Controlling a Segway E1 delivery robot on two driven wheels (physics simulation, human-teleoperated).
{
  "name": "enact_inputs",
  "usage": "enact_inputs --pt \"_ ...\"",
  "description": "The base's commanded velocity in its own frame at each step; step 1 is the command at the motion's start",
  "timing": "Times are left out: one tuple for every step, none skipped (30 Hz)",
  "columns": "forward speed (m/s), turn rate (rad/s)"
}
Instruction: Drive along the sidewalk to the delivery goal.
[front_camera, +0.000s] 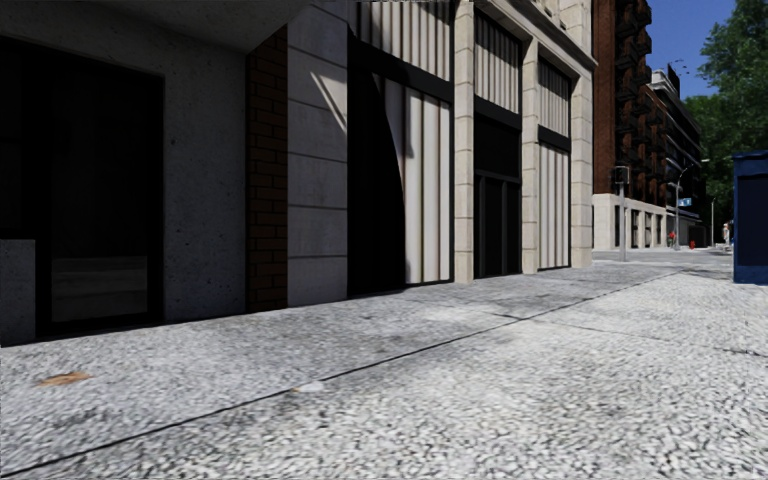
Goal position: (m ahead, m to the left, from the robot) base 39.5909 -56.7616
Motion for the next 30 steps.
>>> enact_inputs --pt "1.48 -1.13" --pt "1.48 -1.13" --pt "1.48 -1.13" --pt "1.48 -1.12" --pt "1.48 -1.12" --pt "1.48 -1.12" --pt "1.48 -1.1" --pt "1.48 -1.08" --pt "1.48 -1.02" --pt "1.48 -1.02" --pt "1.48 -0.94" --pt "1.48 -0.82" --pt "1.48 -0.34" --pt "1.48 -0.34" --pt "1.48 0.0" --pt "1.48 0.0" --pt "1.48 0.0" --pt "1.48 0.0" --pt "1.48 0.0" --pt "1.48 0.0" --pt "1.48 0.0" --pt "1.48 0.0" --pt "1.48 0.0" --pt "1.48 0.0" --pt "1.48 0.0" --pt "1.48 0.0" --pt "1.48 0.0" --pt "1.48 0.0" --pt "1.48 0.0" --pt "1.48 0.0"
